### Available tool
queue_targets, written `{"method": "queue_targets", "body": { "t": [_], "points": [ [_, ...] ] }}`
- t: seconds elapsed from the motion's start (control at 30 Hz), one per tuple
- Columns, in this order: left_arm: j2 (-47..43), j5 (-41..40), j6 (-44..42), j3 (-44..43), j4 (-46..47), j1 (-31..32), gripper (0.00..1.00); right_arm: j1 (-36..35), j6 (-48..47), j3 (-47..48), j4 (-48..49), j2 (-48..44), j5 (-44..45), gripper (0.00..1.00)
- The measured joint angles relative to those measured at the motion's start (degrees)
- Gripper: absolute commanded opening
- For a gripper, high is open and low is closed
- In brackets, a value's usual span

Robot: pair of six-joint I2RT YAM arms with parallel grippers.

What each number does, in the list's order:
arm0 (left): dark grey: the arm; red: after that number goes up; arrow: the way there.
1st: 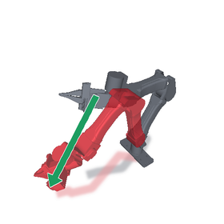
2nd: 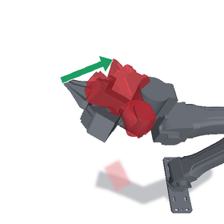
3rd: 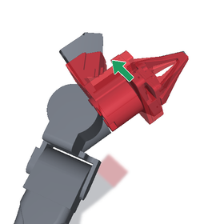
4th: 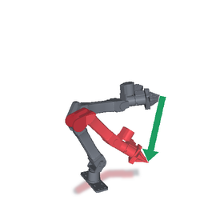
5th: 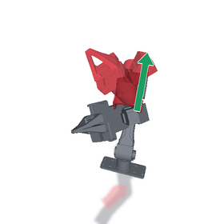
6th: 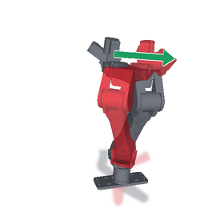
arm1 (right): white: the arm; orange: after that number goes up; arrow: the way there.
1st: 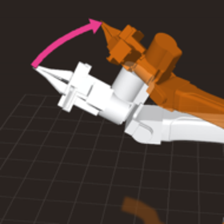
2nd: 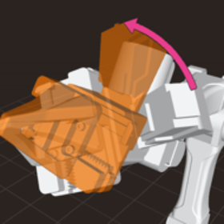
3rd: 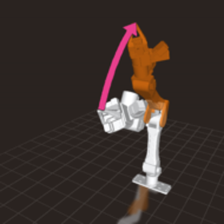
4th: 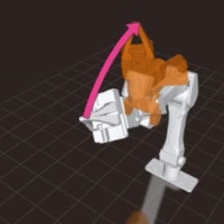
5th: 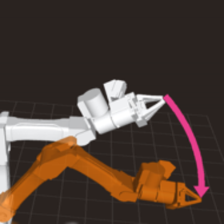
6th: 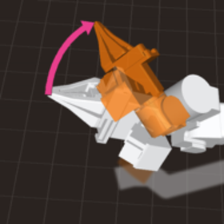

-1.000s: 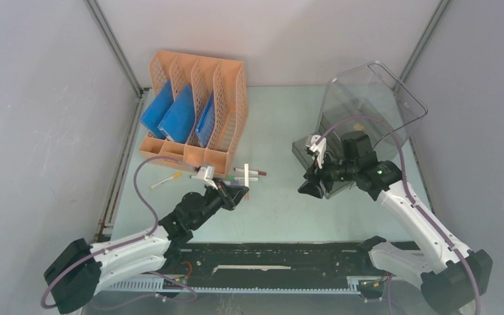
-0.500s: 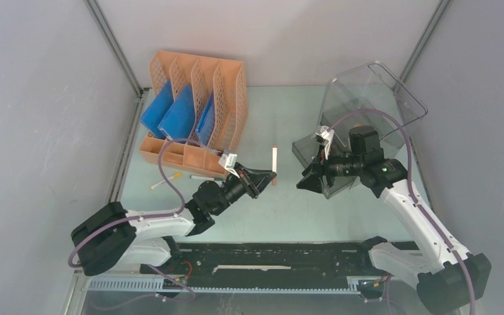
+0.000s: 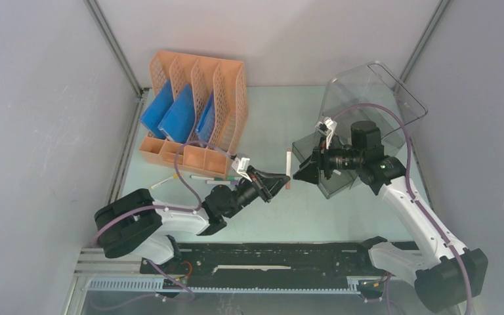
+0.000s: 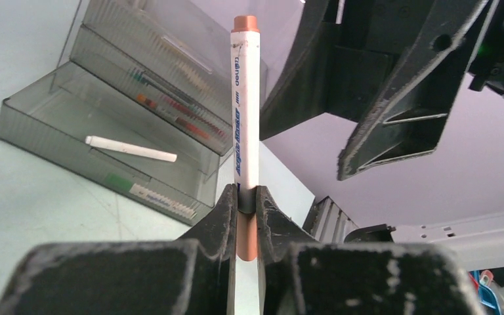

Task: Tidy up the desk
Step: Pick up the stationery from the center of the board.

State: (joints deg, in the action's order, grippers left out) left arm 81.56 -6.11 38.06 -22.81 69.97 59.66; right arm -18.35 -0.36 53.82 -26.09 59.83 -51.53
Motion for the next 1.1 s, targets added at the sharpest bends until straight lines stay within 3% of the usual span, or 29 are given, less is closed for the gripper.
{"method": "queue_targets", "body": {
  "t": [0.8, 1.1],
  "points": [
    [5.33, -1.84, 1.09, -3.08, 5.68, 3.45, 0.0, -0.83, 4.74, -2.14, 4.68, 1.4, 1.2, 0.55],
    [6.32, -1.84, 1.49, -3.67, 5.86, 4.07, 0.0, -0.98, 4.79, -2.19, 5.01, 1.46, 1.92, 0.46]
  ]
}}
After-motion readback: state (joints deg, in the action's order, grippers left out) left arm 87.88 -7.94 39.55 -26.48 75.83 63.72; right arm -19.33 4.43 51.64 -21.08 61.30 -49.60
